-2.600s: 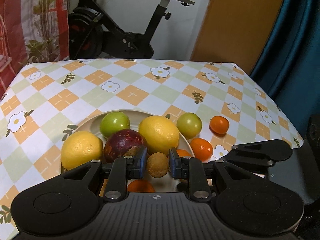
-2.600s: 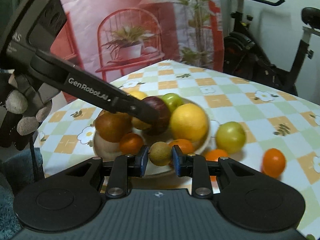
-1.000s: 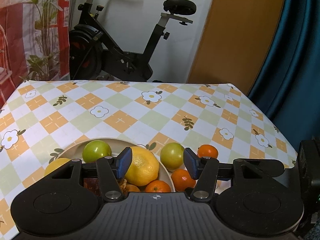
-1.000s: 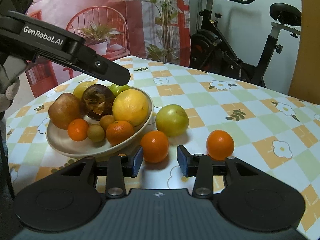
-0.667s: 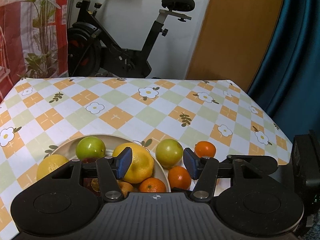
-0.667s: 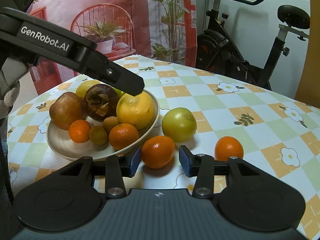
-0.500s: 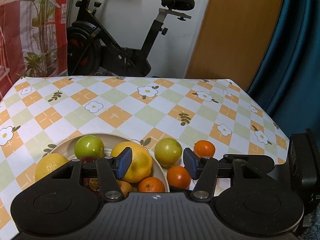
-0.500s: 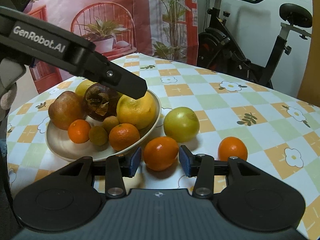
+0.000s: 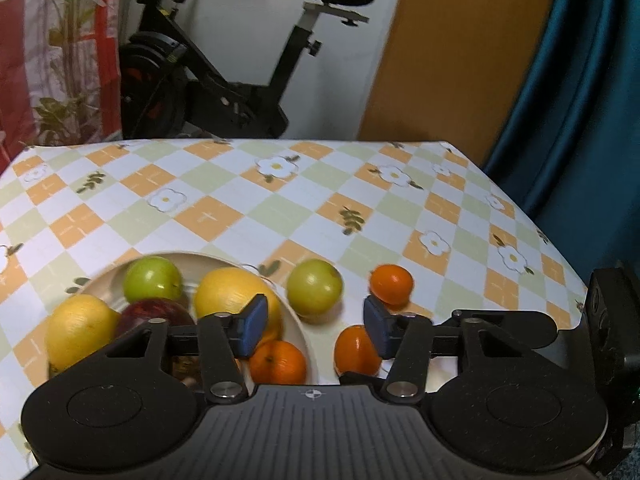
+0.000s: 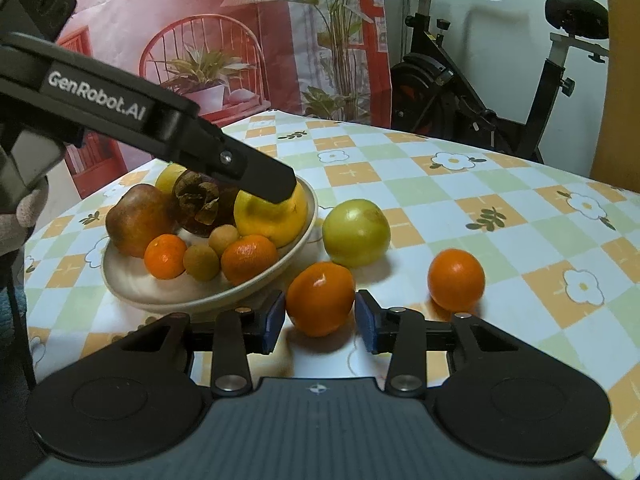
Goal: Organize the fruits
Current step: 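Close the left tool around the tangerine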
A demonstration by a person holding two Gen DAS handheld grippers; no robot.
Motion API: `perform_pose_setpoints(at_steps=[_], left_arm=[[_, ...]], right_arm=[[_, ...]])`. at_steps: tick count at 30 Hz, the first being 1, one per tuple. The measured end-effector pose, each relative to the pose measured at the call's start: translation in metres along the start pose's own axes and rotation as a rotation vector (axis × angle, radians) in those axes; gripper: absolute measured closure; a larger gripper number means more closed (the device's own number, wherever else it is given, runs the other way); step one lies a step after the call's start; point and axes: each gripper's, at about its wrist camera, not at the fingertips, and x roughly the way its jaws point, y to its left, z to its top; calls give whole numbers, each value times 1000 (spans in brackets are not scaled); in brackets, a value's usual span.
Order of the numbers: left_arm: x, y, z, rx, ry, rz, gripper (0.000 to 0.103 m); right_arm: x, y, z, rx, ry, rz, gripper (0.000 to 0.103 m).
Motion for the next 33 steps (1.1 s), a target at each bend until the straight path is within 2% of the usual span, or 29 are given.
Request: perform_pose_setpoints(at_steps=[8,20,27,33], left_arm=[[27,-16,-9,17,87,-72,54],[44,-21,-15,44,150,-85,54],[49,-21,-19,33,165,-89,64],[49,-21,-19,30,164,-91,65]], right_arm=[[-10,-2,-9,18,-7,6,62],[-11,-3,-11,23,-16,10,62],[-11,-1,-11,23,-19,7,62],[-12,-3,-12,34,-20,13,62]])
